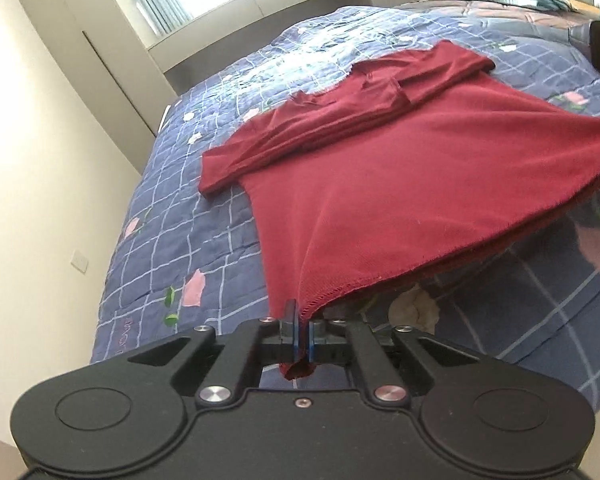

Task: Fold small clothes
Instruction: 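Lift the hem with both grippers and fold it over toward the collar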

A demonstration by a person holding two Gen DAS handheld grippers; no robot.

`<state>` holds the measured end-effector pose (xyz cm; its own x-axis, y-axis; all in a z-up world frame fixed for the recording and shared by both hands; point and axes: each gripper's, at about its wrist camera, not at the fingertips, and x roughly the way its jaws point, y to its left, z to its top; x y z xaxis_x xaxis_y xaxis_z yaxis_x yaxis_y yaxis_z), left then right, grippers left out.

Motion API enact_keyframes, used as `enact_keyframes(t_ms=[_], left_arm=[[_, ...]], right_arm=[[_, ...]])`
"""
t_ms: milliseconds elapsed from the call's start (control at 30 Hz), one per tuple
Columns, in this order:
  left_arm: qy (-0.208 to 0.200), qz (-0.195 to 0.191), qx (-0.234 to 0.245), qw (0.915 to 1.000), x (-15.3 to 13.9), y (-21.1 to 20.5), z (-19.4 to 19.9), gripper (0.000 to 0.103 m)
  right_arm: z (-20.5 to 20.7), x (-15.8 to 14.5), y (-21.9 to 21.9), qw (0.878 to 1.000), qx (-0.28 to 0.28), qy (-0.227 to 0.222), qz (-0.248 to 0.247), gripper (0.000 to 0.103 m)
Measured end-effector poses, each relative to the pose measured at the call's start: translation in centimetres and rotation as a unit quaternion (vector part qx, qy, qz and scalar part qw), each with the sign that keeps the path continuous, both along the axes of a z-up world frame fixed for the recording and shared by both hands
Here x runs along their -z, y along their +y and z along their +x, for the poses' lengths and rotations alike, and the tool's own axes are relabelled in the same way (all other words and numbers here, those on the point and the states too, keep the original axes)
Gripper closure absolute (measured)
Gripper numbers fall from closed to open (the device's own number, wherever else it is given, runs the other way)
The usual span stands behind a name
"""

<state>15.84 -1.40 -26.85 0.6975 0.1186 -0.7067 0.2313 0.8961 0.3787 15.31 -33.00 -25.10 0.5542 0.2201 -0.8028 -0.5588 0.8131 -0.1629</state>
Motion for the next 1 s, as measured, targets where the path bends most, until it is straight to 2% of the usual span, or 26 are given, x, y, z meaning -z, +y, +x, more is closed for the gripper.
enact_keyframes(t_ms=[167, 300, 400, 500, 633, 1000], left_arm=[[0.038, -0.016, -0.019, 0.9990, -2.5, -0.1, -1.8, 0.100], [0.079, -0.043, -0.036, 0.9953, -5.9, -0.6, -4.4, 0.100], [0.099, -0.051, -0.043, 0.9929, -8.4, -1.0, -6.4, 0.100], [0.101, -0.074, -0.063, 0.9901, -10.6, -1.0, -7.2, 0.099], [0.100, -0.110, -0.091, 0.9848, -12.8, -0.5, -6.1, 0.099], [0.090, -0.129, -0.102, 0.9824, -15.3, -0.3, -2.0, 0.099]], right_arm=[[-1.6, -2.9, -1.5, 0.999, 0.009, 0.039, 0.018, 0.099], [-3.9, -6.5, -2.7, 0.997, 0.017, 0.069, 0.040, 0.099], [-4.4, -9.0, -3.8, 0.995, 0.038, 0.075, 0.061, 0.098], [-4.1, -10.9, -4.7, 0.993, 0.061, 0.062, 0.077, 0.098], [-3.1, -12.0, -5.4, 0.992, 0.077, 0.044, 0.092, 0.098], [-0.7, -13.1, -5.8, 0.986, 0.118, 0.000, 0.120, 0.098]])
